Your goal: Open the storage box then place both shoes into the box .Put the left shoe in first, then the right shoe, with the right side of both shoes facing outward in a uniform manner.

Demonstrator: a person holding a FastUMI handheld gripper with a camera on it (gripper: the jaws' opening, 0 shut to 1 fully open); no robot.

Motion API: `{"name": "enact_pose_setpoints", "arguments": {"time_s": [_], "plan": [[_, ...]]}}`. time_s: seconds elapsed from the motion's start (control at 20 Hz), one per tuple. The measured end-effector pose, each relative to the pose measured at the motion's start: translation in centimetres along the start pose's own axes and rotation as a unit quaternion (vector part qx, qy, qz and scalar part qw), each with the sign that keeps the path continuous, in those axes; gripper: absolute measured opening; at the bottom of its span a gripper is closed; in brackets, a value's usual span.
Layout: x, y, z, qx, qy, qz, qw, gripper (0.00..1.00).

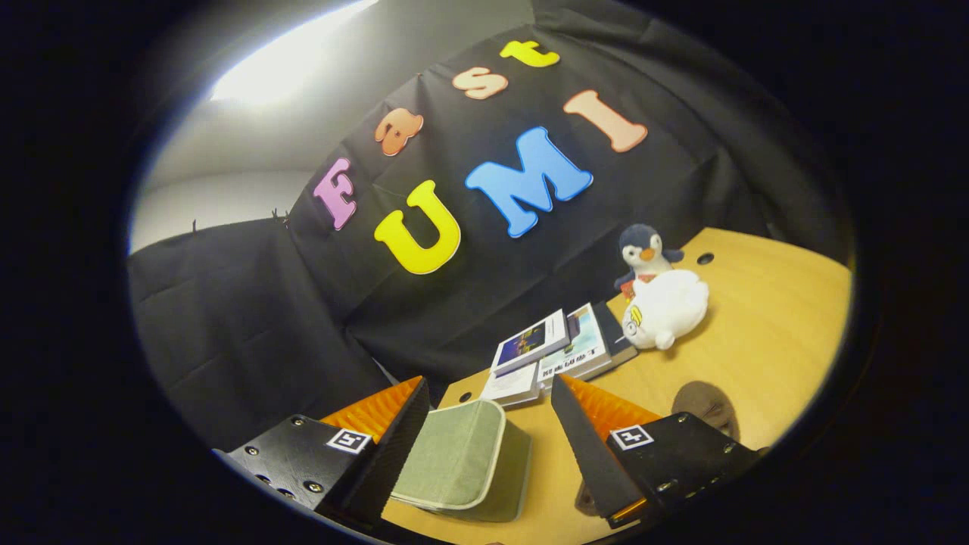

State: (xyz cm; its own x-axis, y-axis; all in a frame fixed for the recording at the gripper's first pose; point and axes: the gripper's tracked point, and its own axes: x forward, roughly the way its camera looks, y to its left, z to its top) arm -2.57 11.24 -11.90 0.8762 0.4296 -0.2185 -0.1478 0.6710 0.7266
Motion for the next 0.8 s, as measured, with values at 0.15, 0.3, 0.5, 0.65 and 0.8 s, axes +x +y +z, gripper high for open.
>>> {"name": "enact_pose_setpoints", "arguments": {"time_s": [0.15,0.3,0.5,0.65,0.8], "plan": [[0.6,0.0,-2.4,0.074,0.029,0.016,0.997,0.99],[1.4,-0.1,-5.0,0.143,0.060,0.029,0.987,0.99],[2.4,0.1,-7.9,0.220,0.090,0.046,0.970,0.99],[3.2,0.4,-10.1,0.271,0.113,0.054,0.954,0.99],[4.0,0.6,-11.9,0.321,0.131,0.063,0.936,0.99]]}}
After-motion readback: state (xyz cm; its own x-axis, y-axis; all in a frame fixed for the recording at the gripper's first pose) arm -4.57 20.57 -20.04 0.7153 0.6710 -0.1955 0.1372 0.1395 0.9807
